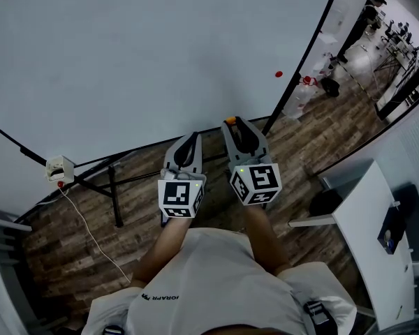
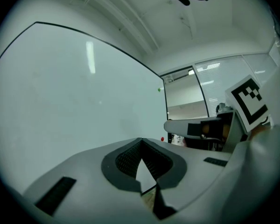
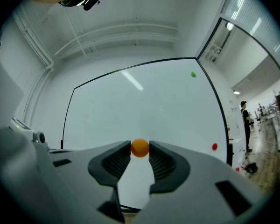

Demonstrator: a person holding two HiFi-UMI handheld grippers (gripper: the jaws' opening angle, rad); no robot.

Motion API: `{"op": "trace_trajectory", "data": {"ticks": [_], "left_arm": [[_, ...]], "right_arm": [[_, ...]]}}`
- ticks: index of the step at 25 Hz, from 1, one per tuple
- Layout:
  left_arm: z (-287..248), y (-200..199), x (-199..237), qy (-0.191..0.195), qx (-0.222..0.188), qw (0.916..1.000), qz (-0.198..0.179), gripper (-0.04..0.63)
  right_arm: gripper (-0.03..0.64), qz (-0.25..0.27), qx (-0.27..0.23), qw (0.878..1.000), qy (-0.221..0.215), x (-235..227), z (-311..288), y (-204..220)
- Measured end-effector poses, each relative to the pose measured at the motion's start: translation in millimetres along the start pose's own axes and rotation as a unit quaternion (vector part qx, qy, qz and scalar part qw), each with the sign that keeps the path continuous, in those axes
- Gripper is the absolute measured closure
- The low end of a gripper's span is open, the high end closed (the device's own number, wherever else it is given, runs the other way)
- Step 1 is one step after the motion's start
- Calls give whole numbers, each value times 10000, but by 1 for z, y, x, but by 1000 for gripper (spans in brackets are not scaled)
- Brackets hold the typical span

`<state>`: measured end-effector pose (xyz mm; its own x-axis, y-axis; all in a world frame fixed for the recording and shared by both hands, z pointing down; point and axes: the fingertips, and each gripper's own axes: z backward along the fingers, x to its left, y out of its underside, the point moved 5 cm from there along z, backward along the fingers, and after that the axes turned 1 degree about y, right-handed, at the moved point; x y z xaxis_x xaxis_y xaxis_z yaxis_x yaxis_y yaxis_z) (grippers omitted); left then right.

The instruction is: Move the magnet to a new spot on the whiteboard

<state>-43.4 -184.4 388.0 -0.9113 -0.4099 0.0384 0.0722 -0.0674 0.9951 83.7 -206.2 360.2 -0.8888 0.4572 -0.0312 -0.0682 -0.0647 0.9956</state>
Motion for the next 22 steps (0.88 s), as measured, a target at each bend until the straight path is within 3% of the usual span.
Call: {"op": "trace_trajectory", "data": {"ticks": [22], "left_arm": [[0, 2, -2, -140, 21, 9999, 6, 592]], "right_arm": [[486, 47, -72, 9998, -157, -15, -67, -47]]}}
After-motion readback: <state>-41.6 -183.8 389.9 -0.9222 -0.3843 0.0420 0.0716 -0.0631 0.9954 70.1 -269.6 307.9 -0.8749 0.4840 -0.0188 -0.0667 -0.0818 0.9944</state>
